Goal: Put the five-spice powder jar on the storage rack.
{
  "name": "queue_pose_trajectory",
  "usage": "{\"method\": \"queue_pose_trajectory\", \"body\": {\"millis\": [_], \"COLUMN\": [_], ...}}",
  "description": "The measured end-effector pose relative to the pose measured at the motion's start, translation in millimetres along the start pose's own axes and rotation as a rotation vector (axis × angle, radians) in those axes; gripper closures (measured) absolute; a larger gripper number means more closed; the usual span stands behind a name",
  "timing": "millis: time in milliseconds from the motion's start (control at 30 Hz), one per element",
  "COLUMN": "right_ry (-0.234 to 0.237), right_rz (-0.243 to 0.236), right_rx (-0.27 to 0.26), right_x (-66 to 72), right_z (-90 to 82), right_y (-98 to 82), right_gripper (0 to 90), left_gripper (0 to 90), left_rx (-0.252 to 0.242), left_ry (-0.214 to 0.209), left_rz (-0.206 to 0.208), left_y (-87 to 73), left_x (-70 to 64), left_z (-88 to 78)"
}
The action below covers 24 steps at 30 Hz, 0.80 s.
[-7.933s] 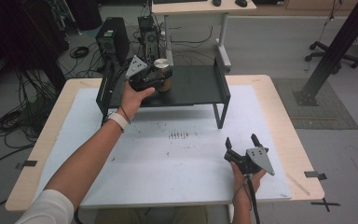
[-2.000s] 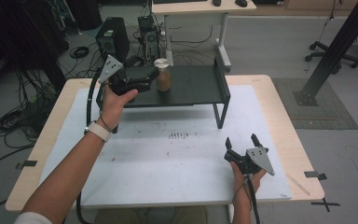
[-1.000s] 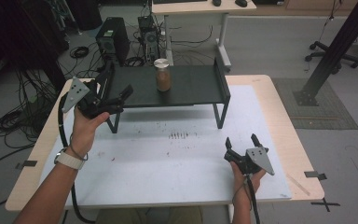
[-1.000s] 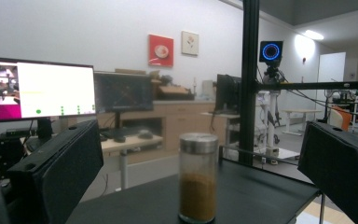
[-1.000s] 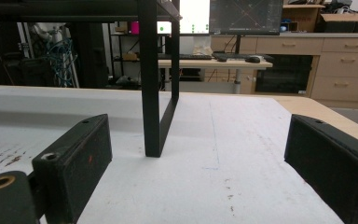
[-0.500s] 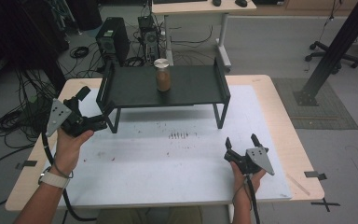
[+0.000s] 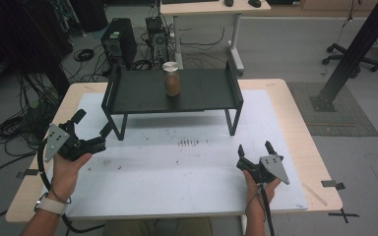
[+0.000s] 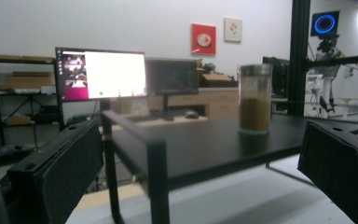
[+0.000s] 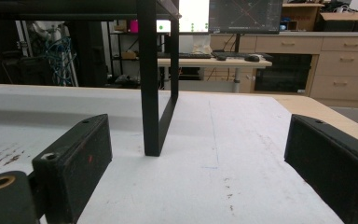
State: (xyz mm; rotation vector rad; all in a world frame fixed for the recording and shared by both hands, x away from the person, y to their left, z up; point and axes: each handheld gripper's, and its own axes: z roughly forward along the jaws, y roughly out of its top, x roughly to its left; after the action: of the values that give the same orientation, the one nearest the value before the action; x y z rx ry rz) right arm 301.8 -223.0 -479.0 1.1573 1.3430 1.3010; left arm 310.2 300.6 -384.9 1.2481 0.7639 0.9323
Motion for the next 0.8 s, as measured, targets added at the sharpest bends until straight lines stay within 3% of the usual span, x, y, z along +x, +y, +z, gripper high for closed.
{"method": "queue_pose_trajectory", "body": {"millis": [133, 433, 800], "right_ry": [-0.001, 0.0, 0.001], "right_rz": [0.0, -0.002, 0.0], "right_rx": [-0.001, -0.001, -0.002], "right_x": [0.0, 0.2, 0.2], "right_z": [0.0, -0.1, -0.3], "right_y": [0.0, 0.0, -0.1], "right_gripper": [7.7, 7.7, 7.6], "left_gripper": [0.6, 1.3, 1.3], "left_rx": [0.032, 0.092, 0.147], "left_ry": [0.01, 0.049, 0.084], "left_rz": [0.004, -0.033, -0.02], "left_y": [-15.3, -47.7, -74.3], "left_x": [0.6, 5.6, 5.6], "left_z": [-7.8, -23.3, -30.4]}}
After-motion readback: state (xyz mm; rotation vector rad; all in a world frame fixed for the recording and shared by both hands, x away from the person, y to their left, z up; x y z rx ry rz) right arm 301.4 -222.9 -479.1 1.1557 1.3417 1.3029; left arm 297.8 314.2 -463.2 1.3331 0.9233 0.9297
